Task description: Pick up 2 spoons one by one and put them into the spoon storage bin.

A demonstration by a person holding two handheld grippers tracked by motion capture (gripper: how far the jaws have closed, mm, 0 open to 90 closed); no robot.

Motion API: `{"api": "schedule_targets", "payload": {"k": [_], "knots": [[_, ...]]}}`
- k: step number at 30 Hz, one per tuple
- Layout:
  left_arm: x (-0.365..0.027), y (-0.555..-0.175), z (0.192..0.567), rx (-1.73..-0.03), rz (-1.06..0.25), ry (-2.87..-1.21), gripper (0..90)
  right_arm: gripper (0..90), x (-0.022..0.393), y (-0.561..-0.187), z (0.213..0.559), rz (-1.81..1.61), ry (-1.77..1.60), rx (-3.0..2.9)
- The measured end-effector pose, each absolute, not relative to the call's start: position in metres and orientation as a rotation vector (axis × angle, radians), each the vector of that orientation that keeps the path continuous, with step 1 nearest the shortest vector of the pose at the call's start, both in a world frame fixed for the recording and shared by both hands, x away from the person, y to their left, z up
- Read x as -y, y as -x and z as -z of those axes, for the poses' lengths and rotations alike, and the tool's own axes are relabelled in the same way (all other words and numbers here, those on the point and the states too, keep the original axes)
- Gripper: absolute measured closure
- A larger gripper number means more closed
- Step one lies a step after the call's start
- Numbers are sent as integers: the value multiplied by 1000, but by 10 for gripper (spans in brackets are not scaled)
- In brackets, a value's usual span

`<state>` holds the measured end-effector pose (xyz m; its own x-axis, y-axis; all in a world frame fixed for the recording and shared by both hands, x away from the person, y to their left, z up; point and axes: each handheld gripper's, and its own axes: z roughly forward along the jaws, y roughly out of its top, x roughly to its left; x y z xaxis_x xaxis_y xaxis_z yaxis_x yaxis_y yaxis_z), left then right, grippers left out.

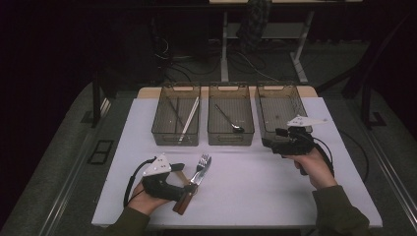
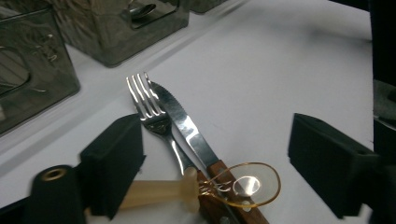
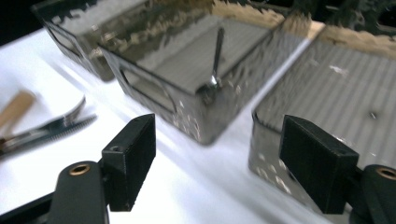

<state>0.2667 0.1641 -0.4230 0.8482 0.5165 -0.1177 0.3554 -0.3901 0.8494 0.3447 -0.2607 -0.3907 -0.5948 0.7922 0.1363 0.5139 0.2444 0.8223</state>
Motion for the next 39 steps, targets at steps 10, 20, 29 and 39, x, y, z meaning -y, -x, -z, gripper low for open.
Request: {"api": "schedule_targets", "payload": {"k": [10, 20, 29, 39], "knots": [[-182, -269, 423, -706, -148, -2088, 773, 231, 284, -307, 412, -1271, -1211, -2237], [-181, -272, 427, -726, -127, -2148, 889, 189, 306, -276, 436, -1245, -1165, -2271], [-180, -273, 430, -726, -113, -2180, 890, 184, 305, -268, 444, -1245, -1126, -2289], [-172, -276, 436, -723, -126, -2229, 889, 183, 300, -268, 445, -1227, -1110, -2314]]}}
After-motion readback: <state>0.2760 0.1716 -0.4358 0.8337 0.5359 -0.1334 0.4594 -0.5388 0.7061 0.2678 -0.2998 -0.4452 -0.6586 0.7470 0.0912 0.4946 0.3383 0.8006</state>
